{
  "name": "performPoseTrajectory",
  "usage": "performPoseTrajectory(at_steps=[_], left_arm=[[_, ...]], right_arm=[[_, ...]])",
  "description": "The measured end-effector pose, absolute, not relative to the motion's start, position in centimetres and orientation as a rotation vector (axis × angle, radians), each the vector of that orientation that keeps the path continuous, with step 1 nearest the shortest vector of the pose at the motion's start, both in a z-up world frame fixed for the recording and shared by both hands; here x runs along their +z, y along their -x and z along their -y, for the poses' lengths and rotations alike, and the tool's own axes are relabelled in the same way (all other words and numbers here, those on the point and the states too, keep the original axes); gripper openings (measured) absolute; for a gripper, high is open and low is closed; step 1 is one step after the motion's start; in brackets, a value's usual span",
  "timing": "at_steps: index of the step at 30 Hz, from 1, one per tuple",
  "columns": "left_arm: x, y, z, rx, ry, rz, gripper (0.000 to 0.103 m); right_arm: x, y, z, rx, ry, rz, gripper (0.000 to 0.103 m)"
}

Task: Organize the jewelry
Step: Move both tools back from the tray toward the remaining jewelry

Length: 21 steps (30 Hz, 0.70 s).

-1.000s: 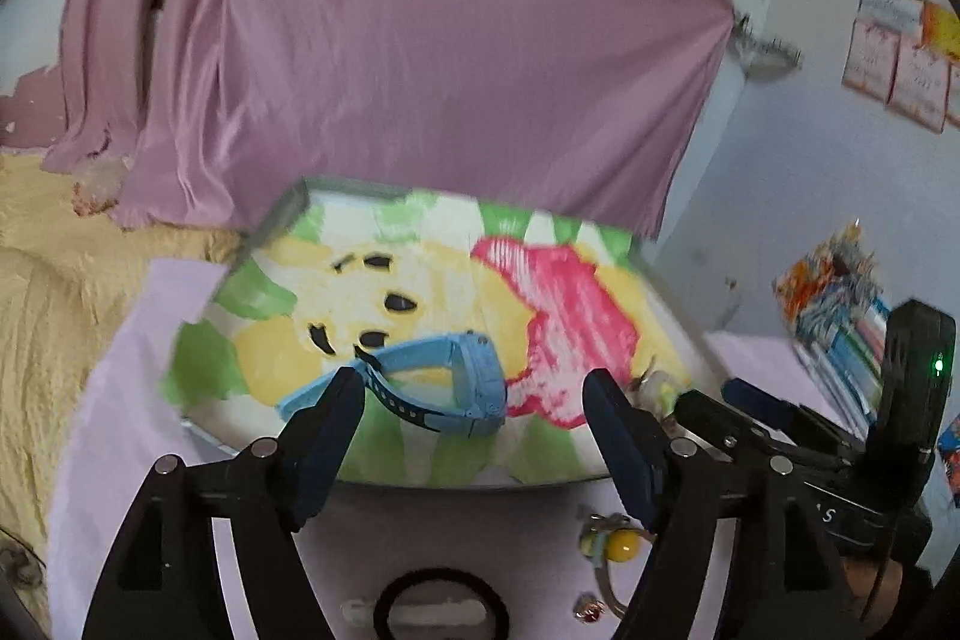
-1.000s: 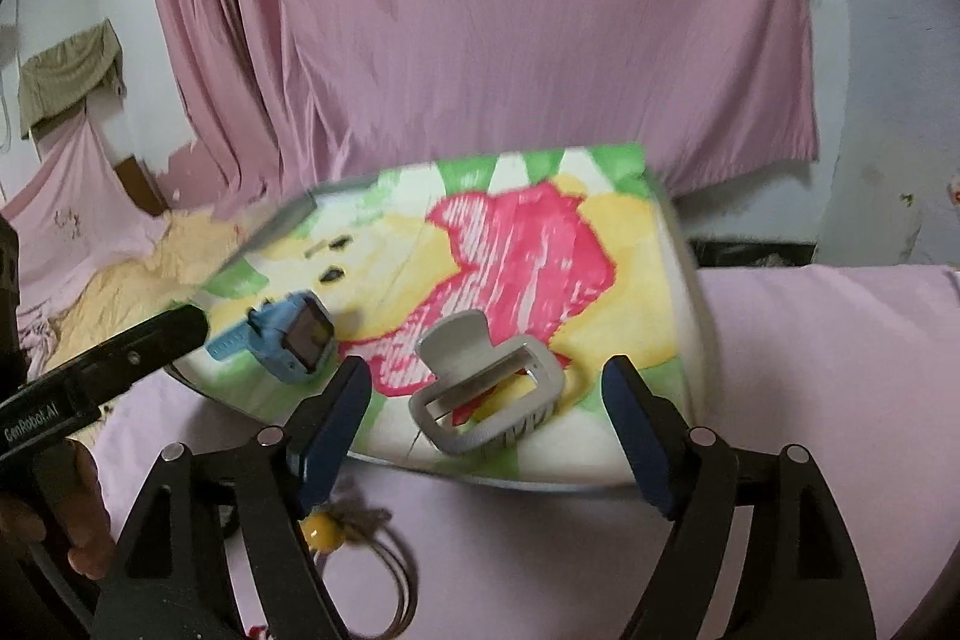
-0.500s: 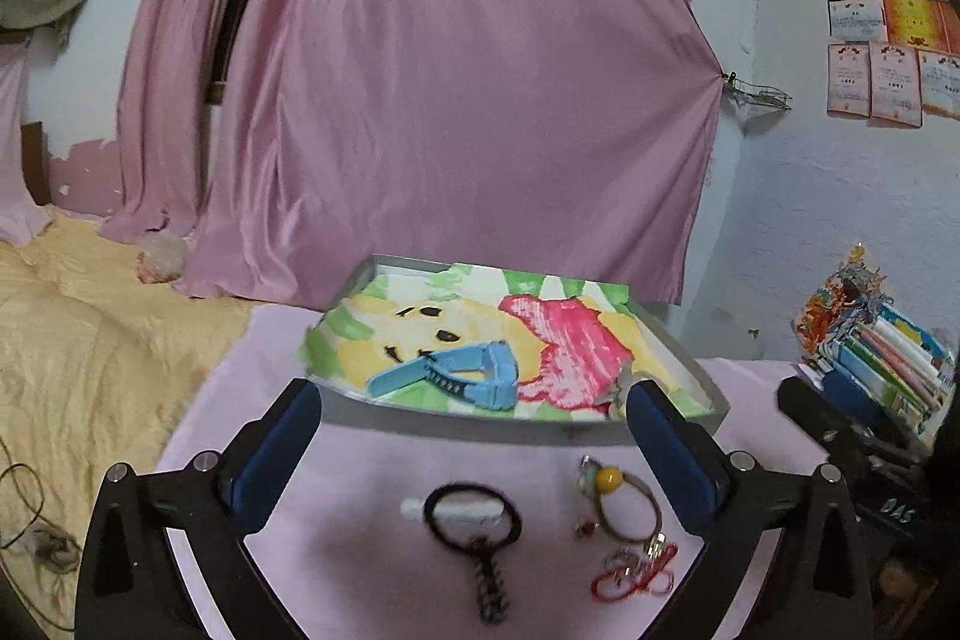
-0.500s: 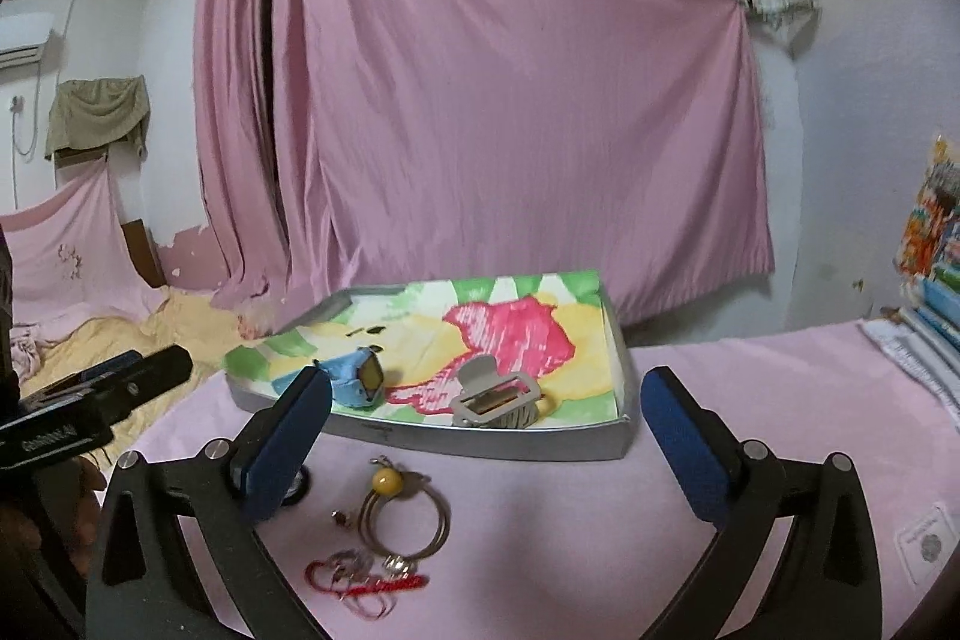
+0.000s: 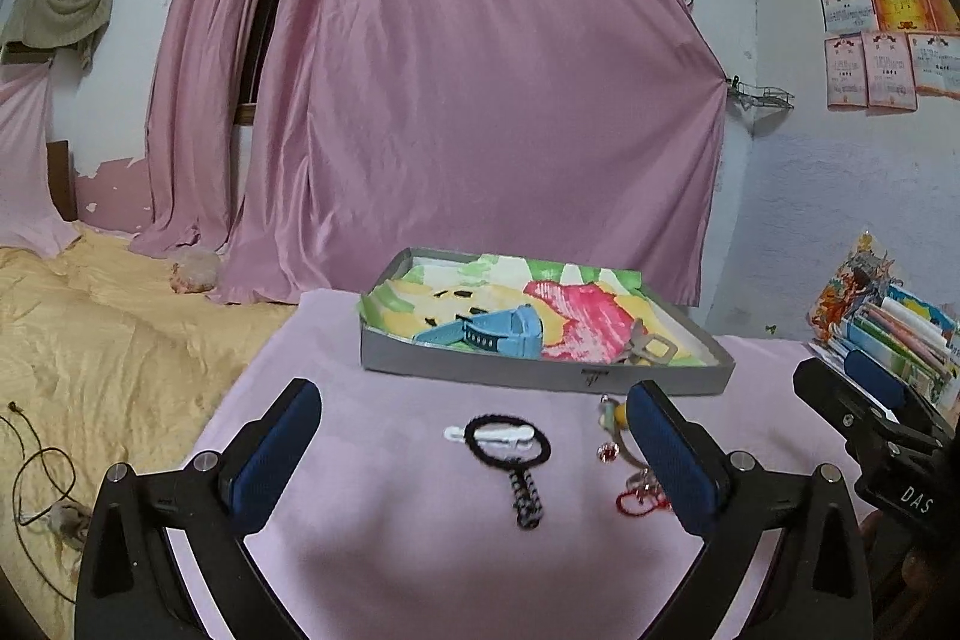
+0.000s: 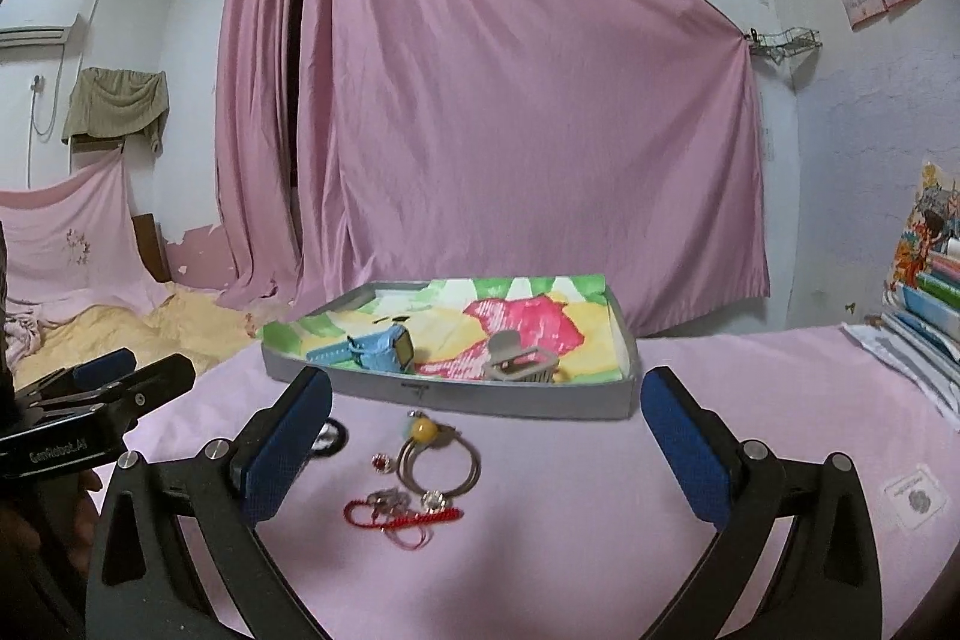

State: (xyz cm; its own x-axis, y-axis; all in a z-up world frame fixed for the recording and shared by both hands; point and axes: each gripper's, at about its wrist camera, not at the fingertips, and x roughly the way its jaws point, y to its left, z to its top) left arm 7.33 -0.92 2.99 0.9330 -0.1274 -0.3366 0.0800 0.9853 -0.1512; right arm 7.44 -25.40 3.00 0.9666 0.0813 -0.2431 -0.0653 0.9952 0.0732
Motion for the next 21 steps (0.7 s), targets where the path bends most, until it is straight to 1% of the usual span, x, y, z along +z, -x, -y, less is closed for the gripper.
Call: performPoseTrajectory(at_steps=[10, 15, 21], left_arm=[[1.0, -7.3, 0.7, -0.107, 0.131, -0.442, 0.102], [0.0, -8.4, 0.6, -0.130, 0.137, -0.537, 0.102], [-0.9, -9.5, 0.7, -0.143, 0.145, -0.610, 0.102]], right_arm=[[0.9, -8.1, 25.6, 0.055, -0.041, -0.357, 0.101], [0.1, -8.9, 26.0, 0.048, -0.052, -0.421, 0.101], [-1.2, -10.0, 26.4, 0.065, -0.087, -0.509, 0.101]])
